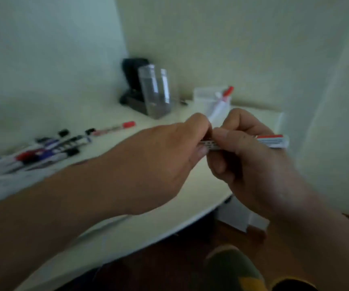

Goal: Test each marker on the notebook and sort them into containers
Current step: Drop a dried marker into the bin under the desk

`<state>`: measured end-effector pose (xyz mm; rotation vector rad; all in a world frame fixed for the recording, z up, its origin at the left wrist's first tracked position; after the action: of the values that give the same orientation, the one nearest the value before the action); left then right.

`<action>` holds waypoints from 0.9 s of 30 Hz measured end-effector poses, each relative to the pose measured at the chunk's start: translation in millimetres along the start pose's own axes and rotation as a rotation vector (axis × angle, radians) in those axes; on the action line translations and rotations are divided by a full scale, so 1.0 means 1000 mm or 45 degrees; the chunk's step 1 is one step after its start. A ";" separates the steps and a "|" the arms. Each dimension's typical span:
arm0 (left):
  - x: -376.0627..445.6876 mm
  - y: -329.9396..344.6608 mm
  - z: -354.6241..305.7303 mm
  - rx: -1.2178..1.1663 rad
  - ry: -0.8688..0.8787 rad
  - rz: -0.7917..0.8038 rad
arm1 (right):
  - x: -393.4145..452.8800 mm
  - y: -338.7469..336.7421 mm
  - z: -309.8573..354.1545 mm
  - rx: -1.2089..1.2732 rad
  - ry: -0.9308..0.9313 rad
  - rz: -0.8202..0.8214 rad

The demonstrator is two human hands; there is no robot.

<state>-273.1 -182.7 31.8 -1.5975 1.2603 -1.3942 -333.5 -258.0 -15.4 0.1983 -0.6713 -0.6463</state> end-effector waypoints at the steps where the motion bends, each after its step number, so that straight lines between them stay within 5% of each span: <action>1: -0.014 -0.019 0.022 0.026 -0.043 -0.029 | 0.019 0.029 -0.010 -0.012 0.008 0.066; 10: -0.106 -0.084 0.189 -0.155 -0.508 -0.226 | 0.104 0.194 -0.133 0.007 0.343 0.509; 16: -0.118 -0.033 0.268 -0.387 -0.901 -0.018 | 0.132 0.182 -0.180 -0.137 0.421 0.543; 21: -0.126 -0.009 0.301 0.078 -1.117 0.344 | 0.152 0.144 -0.213 -0.340 0.535 0.483; 27: -0.115 -0.001 0.312 0.309 -1.134 0.345 | 0.152 0.128 -0.234 -0.605 0.421 0.444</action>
<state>33.9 -108.5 -71.3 -1.5246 0.6912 -0.5111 -31.9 -257.9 -70.9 -0.2464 -0.2116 -0.4070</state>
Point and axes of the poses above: each hand's wrist, its own x-axis towards the middle knuckle, its own y-axis out of the palm, z = x × y, the point moved 10 cm from there along x, towards the middle knuckle, and after that the axes turned 8 degrees about -y, right-handed, at the moved point
